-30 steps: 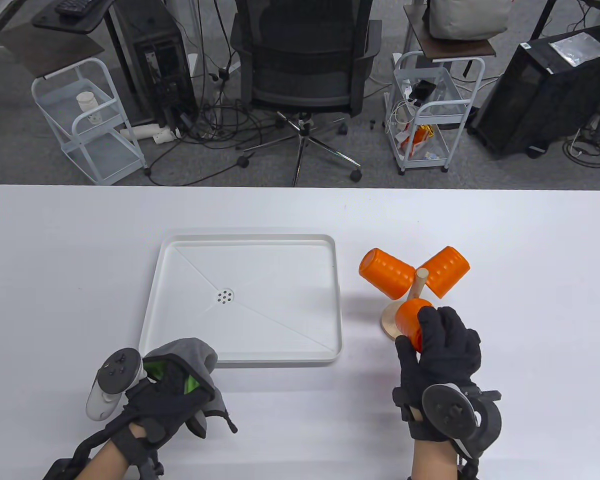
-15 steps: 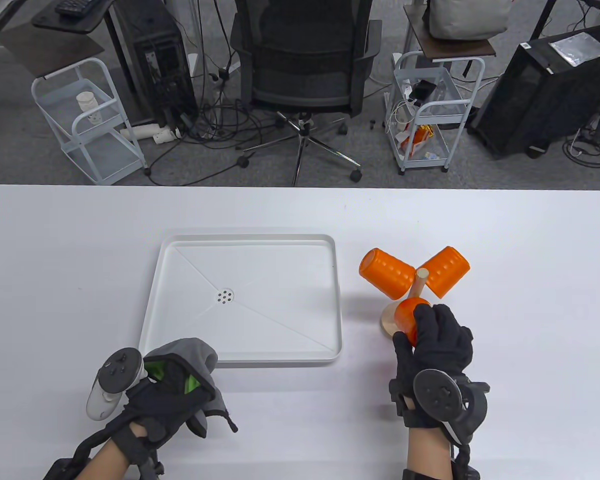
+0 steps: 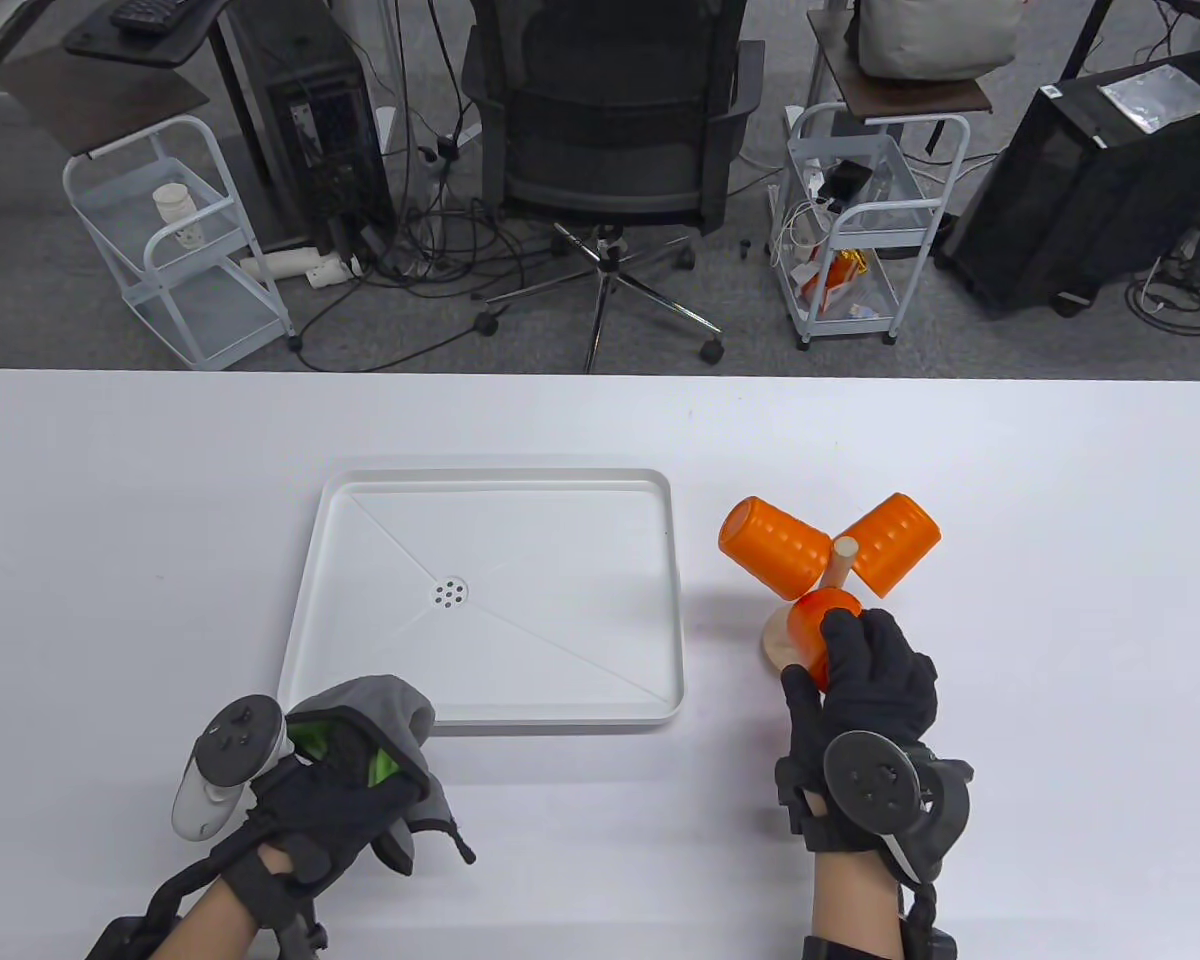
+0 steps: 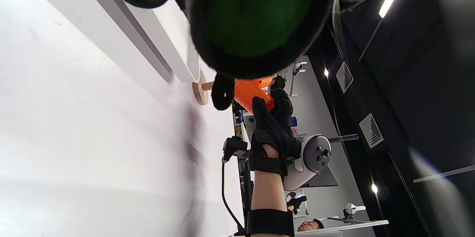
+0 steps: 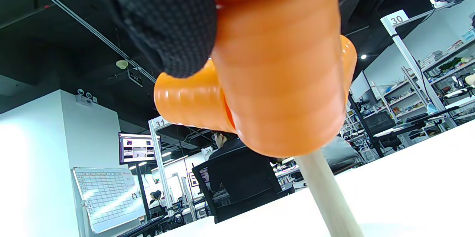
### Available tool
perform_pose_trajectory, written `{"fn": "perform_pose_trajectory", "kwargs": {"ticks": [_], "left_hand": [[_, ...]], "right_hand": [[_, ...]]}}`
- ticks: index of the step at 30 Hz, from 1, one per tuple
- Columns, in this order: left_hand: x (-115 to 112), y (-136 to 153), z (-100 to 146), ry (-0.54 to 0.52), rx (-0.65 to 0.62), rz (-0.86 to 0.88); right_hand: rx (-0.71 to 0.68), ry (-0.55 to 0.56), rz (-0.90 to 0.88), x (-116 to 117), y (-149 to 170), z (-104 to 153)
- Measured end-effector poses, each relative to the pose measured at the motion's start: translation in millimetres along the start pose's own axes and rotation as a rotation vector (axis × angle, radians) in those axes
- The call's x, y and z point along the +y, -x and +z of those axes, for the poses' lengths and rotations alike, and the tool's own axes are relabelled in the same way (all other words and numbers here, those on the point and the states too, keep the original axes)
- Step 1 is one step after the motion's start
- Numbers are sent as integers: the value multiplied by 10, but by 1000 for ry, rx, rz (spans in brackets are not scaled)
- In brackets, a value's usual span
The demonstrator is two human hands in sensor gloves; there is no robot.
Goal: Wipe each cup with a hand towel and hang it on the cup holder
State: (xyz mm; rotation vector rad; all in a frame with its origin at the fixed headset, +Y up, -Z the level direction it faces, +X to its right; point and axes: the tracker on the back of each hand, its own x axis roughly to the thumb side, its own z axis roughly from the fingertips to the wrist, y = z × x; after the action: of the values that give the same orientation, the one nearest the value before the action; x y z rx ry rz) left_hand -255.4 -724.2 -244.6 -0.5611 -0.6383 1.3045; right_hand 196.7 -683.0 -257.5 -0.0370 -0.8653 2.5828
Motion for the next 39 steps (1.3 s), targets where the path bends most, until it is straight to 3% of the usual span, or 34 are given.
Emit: {"fn": "perform_pose_trajectory", "kwargs": {"ticks": [14,23,30,39], "left_hand": [[6,-8,4,-1,-10,2],[27,-11,16,-10,-12,7],[58,1,27,-25,-3,15],[127,18,56,-61,20,4]], "right_hand": [[4,-16,-9,7,-35,2],[-124,23,-8,-90,-423,29],[-248,-152,-104,140,-952,16],[-278,-407,-104,686,-1408,77]]}}
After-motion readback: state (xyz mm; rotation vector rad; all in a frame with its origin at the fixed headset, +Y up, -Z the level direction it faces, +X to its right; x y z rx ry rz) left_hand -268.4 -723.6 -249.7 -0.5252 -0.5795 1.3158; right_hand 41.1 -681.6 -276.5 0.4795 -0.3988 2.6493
